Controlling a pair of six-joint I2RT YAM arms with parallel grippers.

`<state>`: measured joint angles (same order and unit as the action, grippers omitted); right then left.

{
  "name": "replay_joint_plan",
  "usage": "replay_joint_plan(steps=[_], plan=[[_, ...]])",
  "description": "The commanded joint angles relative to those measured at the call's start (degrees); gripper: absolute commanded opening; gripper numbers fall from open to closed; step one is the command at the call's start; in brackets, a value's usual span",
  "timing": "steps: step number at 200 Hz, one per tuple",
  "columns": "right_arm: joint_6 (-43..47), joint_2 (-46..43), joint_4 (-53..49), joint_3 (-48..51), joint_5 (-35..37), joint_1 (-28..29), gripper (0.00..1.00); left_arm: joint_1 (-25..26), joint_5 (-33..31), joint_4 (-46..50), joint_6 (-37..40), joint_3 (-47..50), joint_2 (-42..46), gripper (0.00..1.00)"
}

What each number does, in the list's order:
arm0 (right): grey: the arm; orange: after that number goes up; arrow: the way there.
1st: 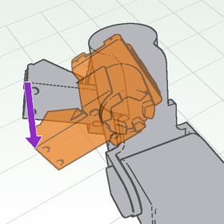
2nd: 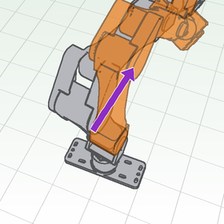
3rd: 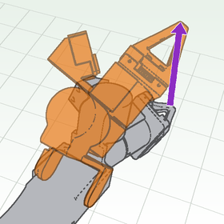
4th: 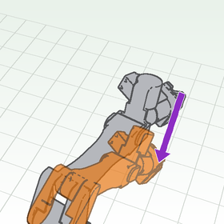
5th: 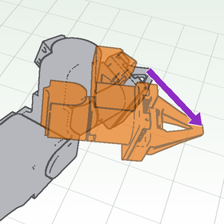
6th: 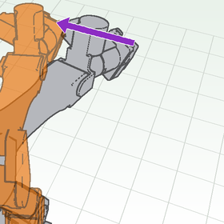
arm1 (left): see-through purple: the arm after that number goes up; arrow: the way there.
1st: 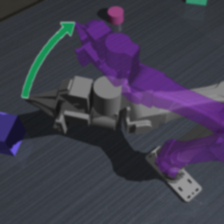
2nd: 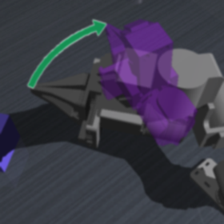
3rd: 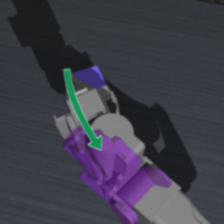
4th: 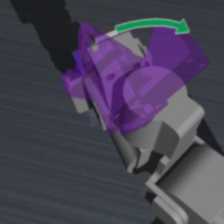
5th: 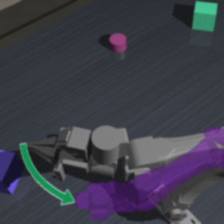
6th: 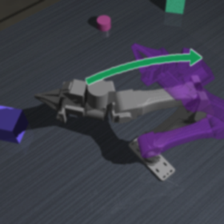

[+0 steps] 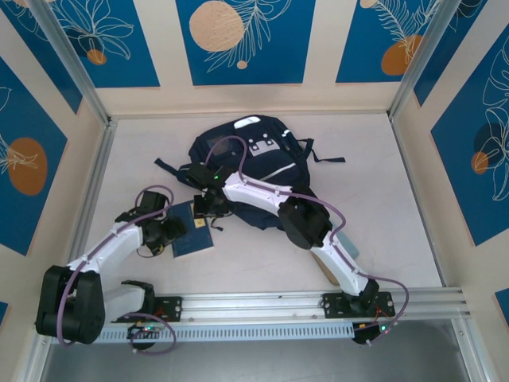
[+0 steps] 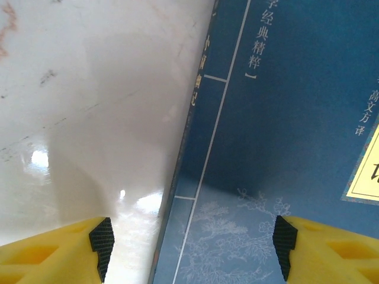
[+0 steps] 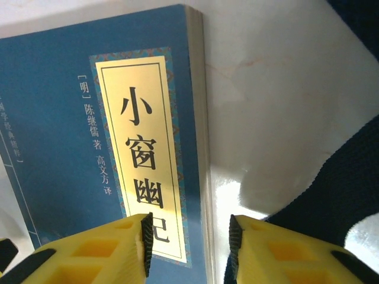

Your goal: Pack the student bag

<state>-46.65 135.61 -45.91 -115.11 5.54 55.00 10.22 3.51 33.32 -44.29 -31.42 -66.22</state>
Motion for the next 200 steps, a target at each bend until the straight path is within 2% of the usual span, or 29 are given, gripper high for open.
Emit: replay_joint_plan(steps=[1, 27, 105, 123, 161, 200], plan=[[1.75, 0.81, -1.29, 0.15, -2.30, -0.16, 0.38, -0.81, 2.03, -0.12, 1.88, -1.00, -1.35, 0.72], [1.91, 0.88, -1.76, 0.65, -1.94, -0.24, 0.37, -0.81, 2.24, -0.27, 2.55, -1.40, -2.92, 0.71], [2.86, 1.79, -1.27, 1.73, -5.96, -0.11, 0.21, -0.80, 7.51, -1.94, 4.37, -2.50, -5.09, 0.68], [2.63, 1.76, -0.92, 2.31, -7.31, -0.03, 0.21, -0.82, 9.07, -2.35, 4.82, -2.78, -5.07, 0.67], [2.32, 1.68, -0.41, 2.87, -8.87, 0.02, 0.21, -0.81, 11.08, -2.41, 5.39, -3.94, -4.67, 0.58], [2.09, 1.45, 0.12, 3.22, -10.00, 0.01, 0.20, -0.80, 11.12, -0.60, 6.45, -5.71, -2.86, 0.57]])
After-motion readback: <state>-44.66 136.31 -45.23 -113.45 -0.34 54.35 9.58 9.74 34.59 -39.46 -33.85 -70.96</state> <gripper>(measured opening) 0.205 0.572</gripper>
